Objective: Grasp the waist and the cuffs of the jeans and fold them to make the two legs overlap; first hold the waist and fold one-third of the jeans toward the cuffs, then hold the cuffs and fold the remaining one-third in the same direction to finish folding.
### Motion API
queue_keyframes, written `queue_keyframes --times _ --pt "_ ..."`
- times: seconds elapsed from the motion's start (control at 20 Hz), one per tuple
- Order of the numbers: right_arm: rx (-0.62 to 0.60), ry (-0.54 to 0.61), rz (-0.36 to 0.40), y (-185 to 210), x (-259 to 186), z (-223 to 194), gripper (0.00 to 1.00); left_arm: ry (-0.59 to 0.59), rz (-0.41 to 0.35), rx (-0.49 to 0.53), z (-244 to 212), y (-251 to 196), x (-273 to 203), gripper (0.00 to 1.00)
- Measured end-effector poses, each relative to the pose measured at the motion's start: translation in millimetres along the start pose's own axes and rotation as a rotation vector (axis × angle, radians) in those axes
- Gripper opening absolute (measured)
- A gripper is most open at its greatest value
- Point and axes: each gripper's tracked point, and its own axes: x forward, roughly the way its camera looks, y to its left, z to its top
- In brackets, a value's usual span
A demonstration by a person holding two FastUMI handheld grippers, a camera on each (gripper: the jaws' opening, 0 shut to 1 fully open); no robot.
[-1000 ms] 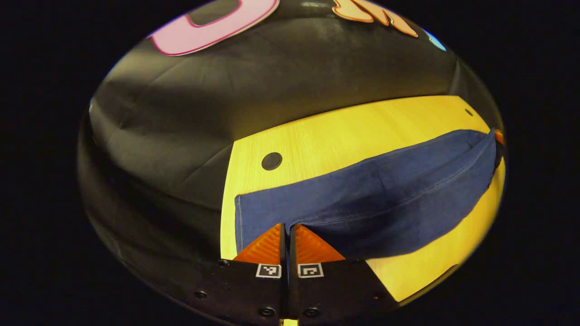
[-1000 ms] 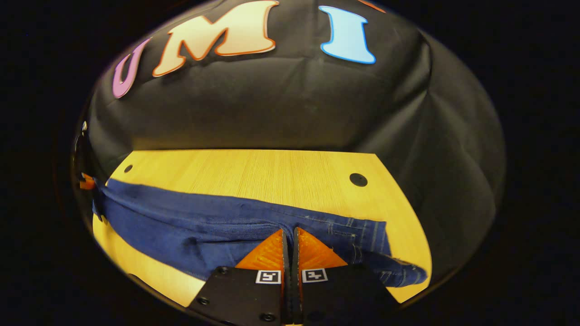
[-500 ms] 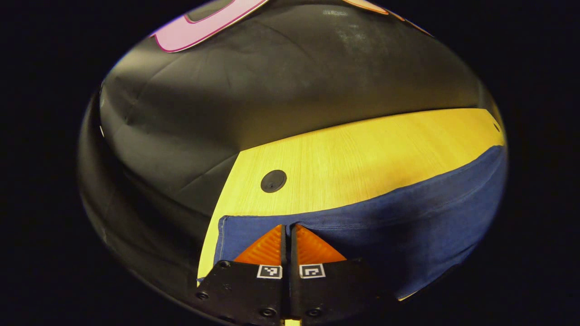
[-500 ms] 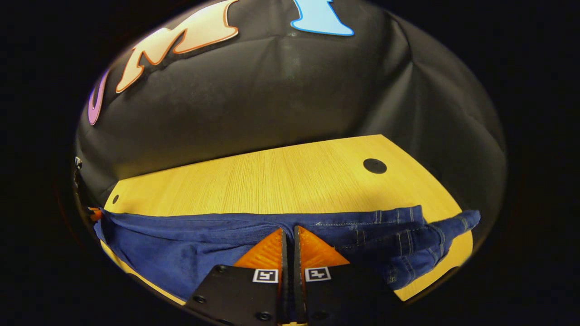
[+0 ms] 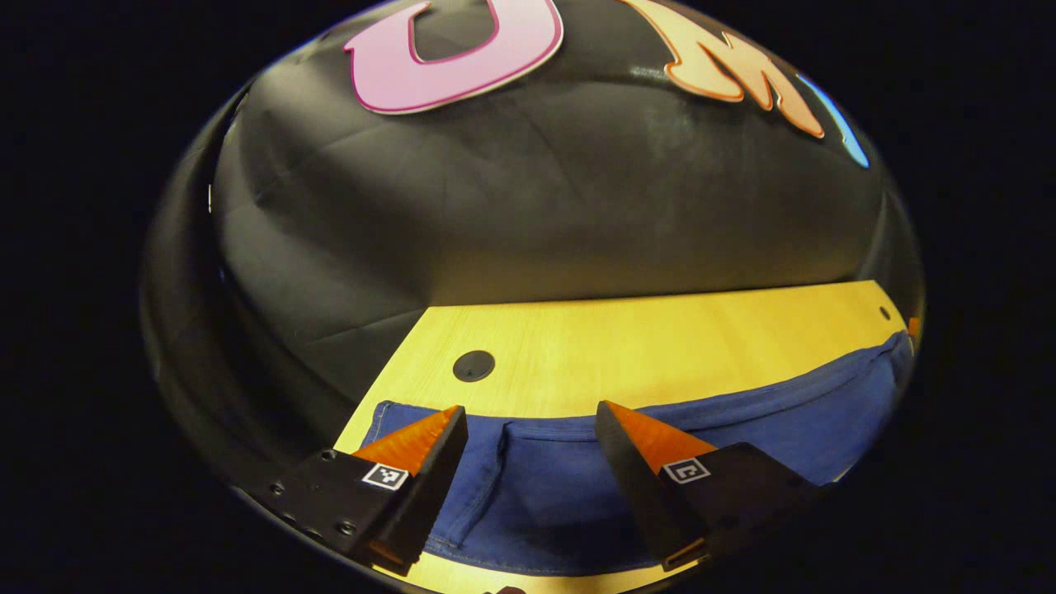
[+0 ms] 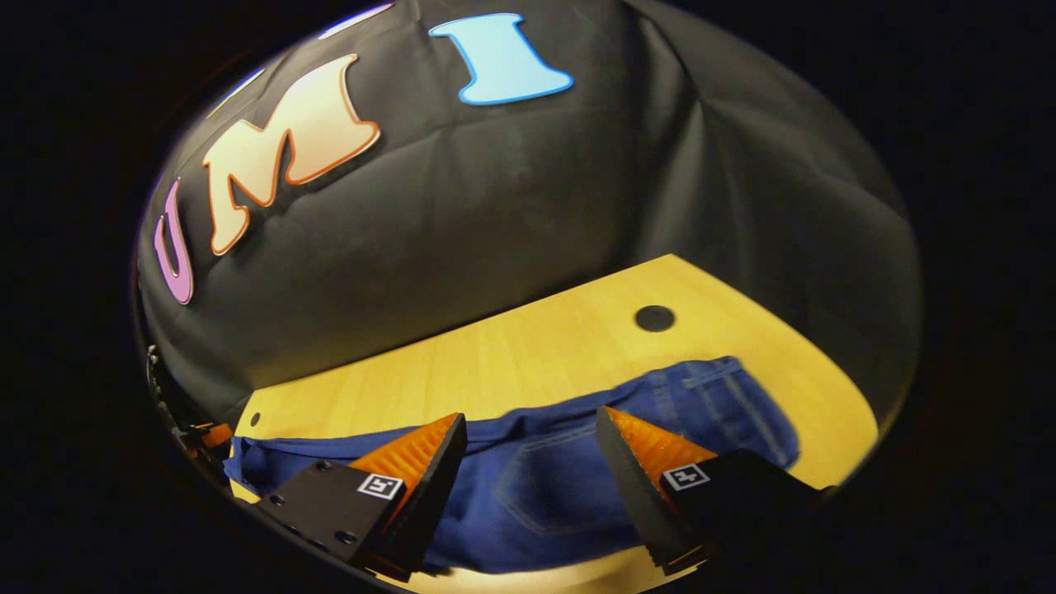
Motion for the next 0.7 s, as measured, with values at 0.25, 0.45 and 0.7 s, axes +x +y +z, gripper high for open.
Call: queue_keyframes --times 0.25,0.45,0.7 --pt "0.037 0.034 -0.141 -102 -33 -13 0.98 -0.026 -0.094 -0.079 12 -27 -47 0.95" --pt "0.04 0.053 -0.205 -156 -41 -21 0.94 0.01 -0.091 -0.107 -5 -46 -77 0.96" --pt "0.069 0.118 -0.169 -170 -27 -39 0.94 0.003 -0.087 -0.142 -8 -65 -119 0.96"
